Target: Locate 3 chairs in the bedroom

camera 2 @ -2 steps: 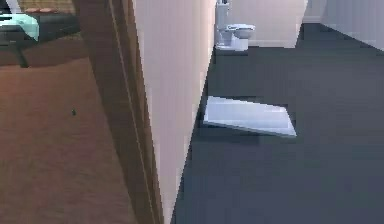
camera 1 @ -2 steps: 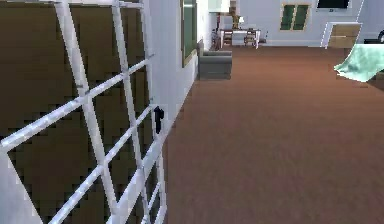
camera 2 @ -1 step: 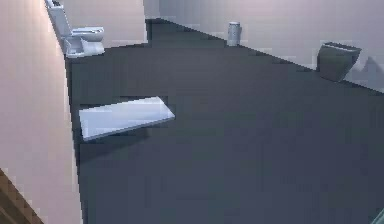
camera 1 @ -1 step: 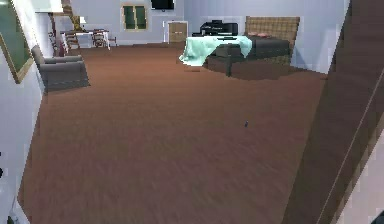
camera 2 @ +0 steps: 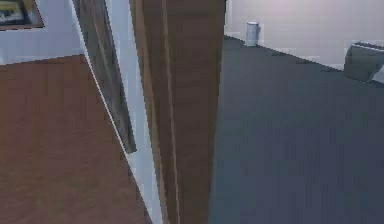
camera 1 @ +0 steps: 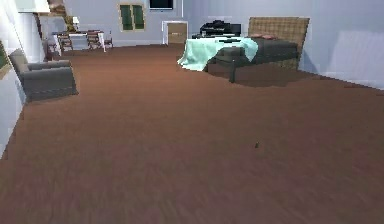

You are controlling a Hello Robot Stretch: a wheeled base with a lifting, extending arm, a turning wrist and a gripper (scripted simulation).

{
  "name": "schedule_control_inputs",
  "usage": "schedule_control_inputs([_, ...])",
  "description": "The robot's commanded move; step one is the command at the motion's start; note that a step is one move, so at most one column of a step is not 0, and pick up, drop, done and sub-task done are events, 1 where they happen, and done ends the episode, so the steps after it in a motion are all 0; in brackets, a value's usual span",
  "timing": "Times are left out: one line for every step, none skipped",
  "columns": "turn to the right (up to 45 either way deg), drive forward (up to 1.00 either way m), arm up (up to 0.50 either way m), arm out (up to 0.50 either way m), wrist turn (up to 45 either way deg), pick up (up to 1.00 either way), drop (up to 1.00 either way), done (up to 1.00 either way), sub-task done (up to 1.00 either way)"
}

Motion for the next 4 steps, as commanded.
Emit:
schedule_control_inputs([-24.0, 0.0, 0.0, 0.0, 0.0, 0.0, 0.0, 0.0, 0.0])
schedule_control_inputs([0.0, 1.0, 0.0, 0.0, 0.0, 0.0, 0.0, 0.0, 0.0])
schedule_control_inputs([0.0, 1.0, 0.0, 0.0, 0.0, 0.0, 0.0, 0.0, 0.0])
schedule_control_inputs([-3.0, 0.0, 0.0, 0.0, 0.0, 0.0, 0.0, 0.0, 0.0])
